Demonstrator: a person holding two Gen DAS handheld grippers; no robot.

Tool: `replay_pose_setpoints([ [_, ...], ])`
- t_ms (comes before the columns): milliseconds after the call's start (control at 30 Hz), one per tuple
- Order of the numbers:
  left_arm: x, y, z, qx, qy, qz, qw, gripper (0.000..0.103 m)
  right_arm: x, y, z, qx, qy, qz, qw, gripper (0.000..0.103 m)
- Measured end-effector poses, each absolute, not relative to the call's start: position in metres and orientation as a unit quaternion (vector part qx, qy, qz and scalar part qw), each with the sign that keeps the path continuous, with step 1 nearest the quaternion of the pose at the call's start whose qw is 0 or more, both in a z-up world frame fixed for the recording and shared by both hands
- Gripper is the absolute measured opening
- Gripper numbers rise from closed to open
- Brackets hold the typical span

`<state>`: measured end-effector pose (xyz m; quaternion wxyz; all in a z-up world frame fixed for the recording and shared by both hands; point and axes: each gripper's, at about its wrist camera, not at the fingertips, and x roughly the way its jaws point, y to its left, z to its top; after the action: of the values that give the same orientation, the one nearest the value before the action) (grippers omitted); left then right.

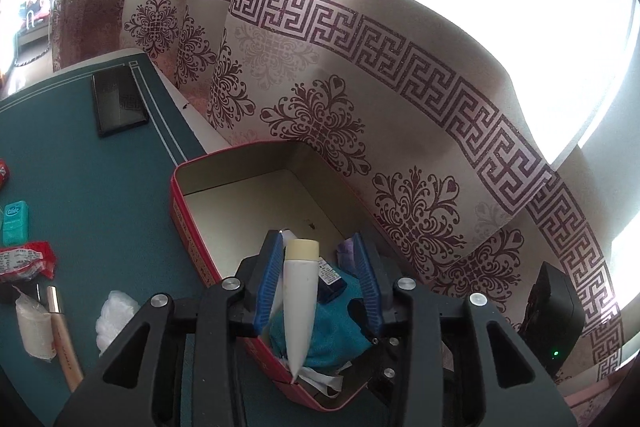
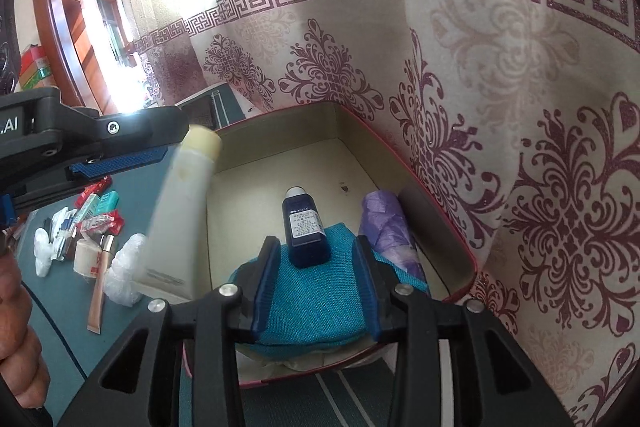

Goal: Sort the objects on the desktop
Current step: 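Carry the white tube and navy bottle to the red box and release them, then grasp the plastic bag bundle with the left gripper while the right gripper grasps the wrapped cotton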

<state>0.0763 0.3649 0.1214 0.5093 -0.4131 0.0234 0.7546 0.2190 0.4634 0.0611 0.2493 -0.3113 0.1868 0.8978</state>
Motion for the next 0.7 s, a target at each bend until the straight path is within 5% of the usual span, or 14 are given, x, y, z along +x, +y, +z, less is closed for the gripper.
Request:
replay_pose_setpoints([
  [100, 0.076, 0.358, 0.120, -0.409, 0.018, 0.761, 0.503, 0.059, 0.223, 0.462, 0.065, -0.300, 0.187, 0.900, 0.255, 0.068],
  [700, 0.019, 0.248, 0.112, -0.423, -0.021, 0.825, 0.374, 0.059, 0.187, 0.402, 0.076, -0.312, 0.136, 0.919, 0.200, 0.076],
])
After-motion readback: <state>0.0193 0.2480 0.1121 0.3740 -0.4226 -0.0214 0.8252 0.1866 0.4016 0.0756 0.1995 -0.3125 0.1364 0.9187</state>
